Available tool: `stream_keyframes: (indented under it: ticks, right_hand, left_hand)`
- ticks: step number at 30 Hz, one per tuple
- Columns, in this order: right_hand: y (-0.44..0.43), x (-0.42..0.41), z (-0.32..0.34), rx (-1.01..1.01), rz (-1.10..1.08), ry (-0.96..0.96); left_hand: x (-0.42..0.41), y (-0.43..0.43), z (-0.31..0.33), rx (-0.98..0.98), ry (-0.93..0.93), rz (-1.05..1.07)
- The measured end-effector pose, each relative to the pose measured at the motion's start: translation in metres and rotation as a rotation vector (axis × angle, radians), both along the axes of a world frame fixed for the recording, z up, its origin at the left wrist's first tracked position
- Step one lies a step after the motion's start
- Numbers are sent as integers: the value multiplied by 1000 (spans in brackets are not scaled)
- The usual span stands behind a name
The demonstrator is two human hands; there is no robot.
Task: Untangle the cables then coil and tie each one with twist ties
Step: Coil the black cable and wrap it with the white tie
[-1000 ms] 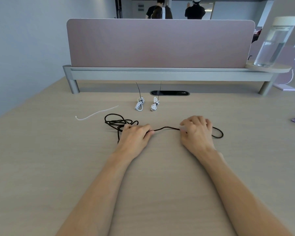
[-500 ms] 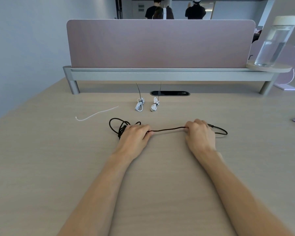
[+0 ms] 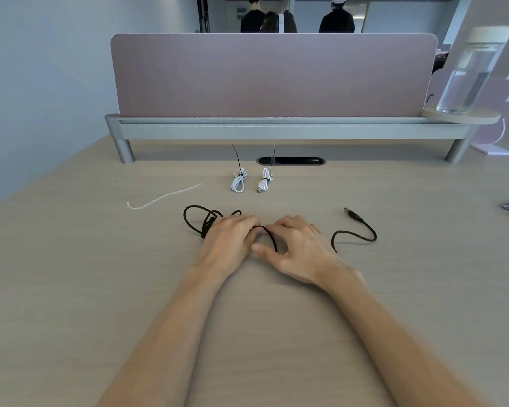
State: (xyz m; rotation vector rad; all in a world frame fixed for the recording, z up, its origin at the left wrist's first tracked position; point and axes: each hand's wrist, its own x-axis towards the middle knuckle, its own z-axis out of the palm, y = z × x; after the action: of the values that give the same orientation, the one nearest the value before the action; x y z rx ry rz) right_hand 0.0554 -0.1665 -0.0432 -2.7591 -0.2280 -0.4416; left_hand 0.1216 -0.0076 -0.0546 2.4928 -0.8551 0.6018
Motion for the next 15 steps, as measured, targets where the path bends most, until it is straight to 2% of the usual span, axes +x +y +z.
stream_keyframes:
  ticks: [8, 11, 15]
  right_hand:
    - [-20, 13, -9, 144, -111, 70]
    - [-17, 13, -7, 90, -43, 70]
    - [-14, 16, -8, 130, 15, -27]
  left_hand:
    - [0, 2, 1, -8, 4, -16]
    - [0, 1, 1, -2, 14, -54]
    - [0, 2, 2, -22, 30, -84]
